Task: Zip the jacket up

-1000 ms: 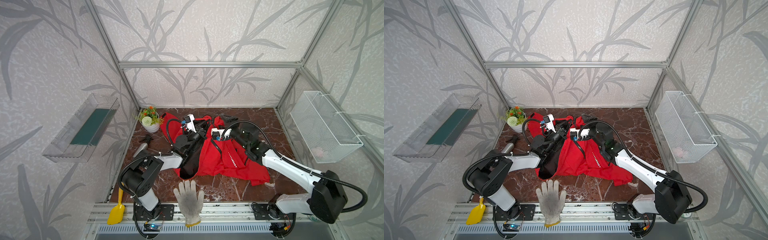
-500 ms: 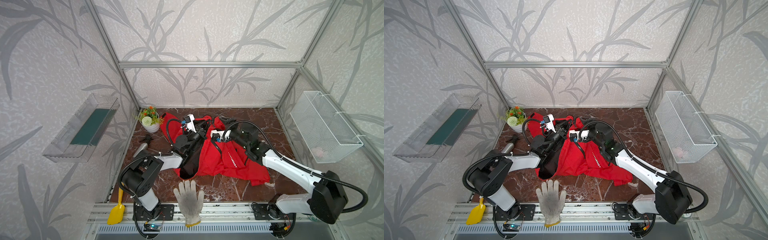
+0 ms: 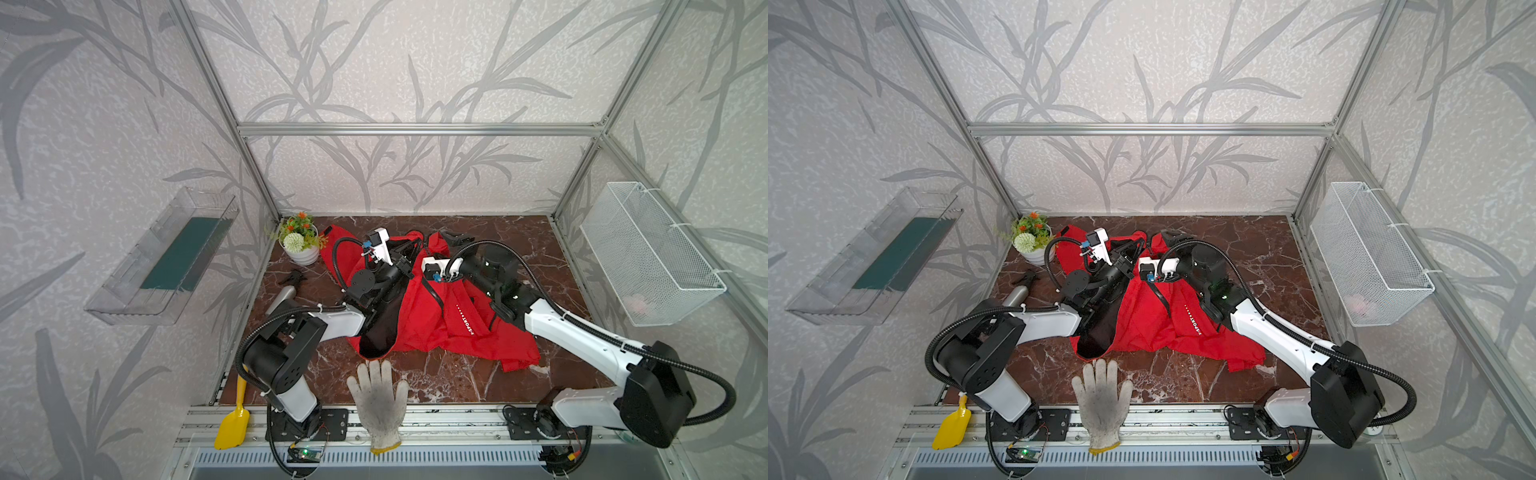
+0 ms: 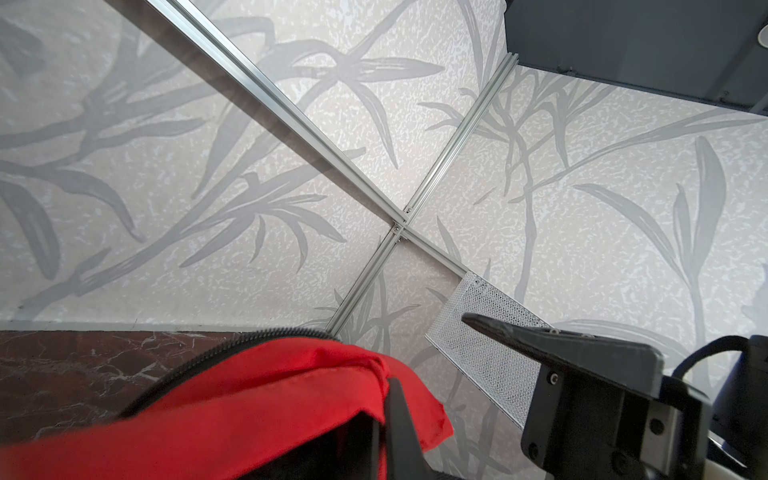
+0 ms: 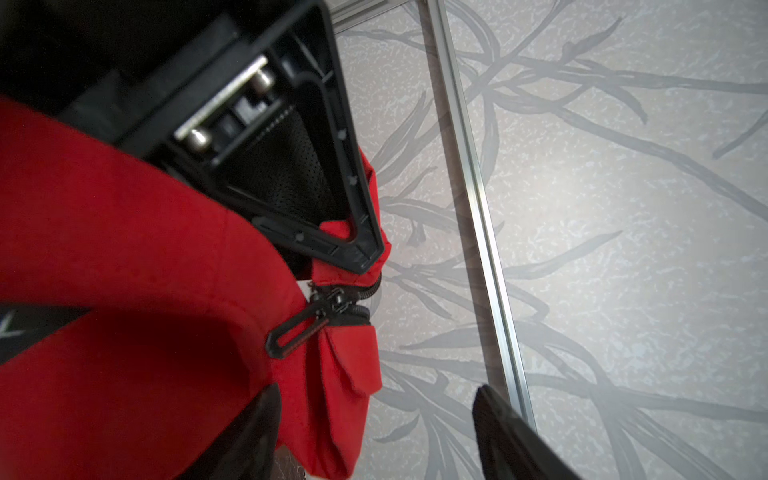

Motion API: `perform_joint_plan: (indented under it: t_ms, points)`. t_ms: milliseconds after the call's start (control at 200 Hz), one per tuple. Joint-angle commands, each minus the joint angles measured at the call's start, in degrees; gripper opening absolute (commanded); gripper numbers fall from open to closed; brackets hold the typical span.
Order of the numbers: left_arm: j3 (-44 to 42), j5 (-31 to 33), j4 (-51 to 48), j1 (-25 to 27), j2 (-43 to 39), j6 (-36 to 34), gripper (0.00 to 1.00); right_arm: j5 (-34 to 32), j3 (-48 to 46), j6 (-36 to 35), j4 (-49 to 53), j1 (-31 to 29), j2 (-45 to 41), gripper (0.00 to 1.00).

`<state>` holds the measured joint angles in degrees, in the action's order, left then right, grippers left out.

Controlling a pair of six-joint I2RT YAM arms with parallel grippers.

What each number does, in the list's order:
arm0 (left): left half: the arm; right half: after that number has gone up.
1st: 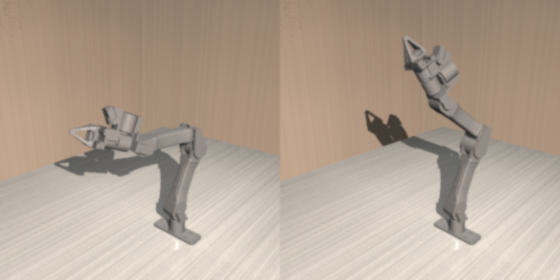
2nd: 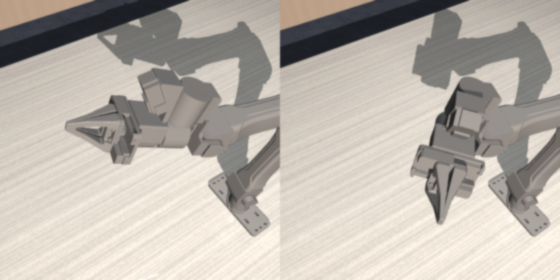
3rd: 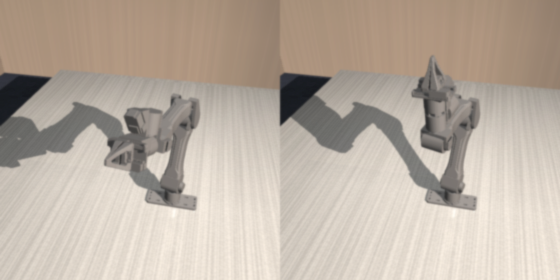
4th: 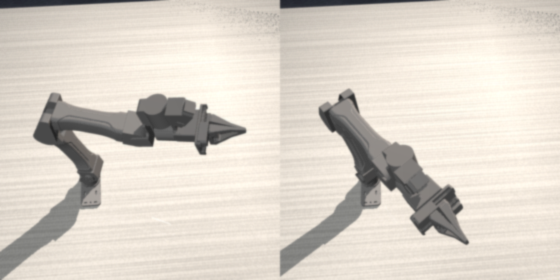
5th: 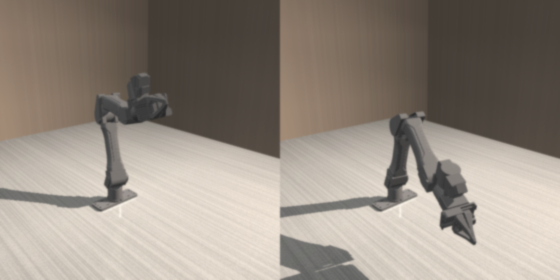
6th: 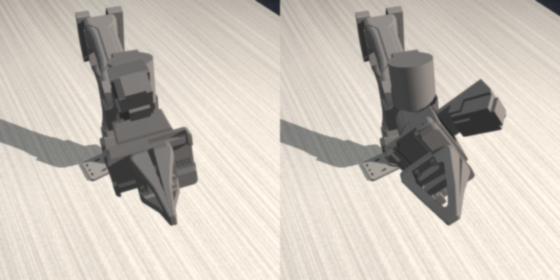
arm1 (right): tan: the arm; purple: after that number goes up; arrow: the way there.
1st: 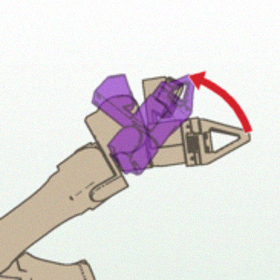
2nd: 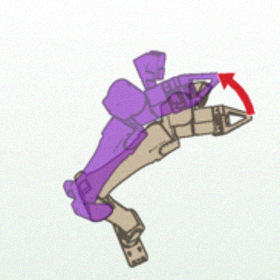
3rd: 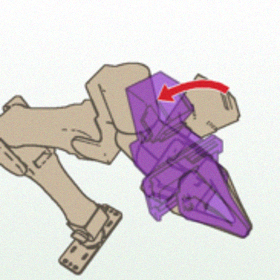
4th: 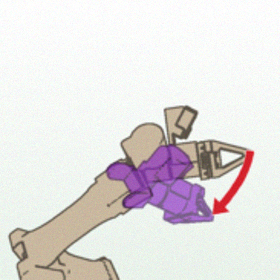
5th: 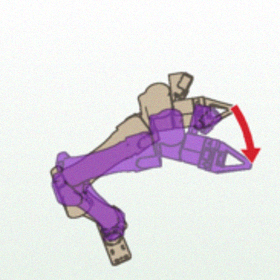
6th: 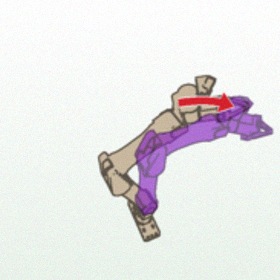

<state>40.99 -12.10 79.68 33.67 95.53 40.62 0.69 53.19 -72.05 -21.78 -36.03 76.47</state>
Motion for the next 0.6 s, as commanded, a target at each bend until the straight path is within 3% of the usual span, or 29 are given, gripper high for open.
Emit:
perform_joint_plan:
  t_ms: [0,595]
  points:
    - [1.5,-0.7,1.5,0.0,-1.5,0.2,0.0,0.5,1.6,0.3,-2.1,0.2,0.2,0.73]
    - [1.2,-0.3,1.5,0.0,-1.7,0.2,0.0,5.4,4.3,4.1,2.3,-0.3,0.7,0.72]
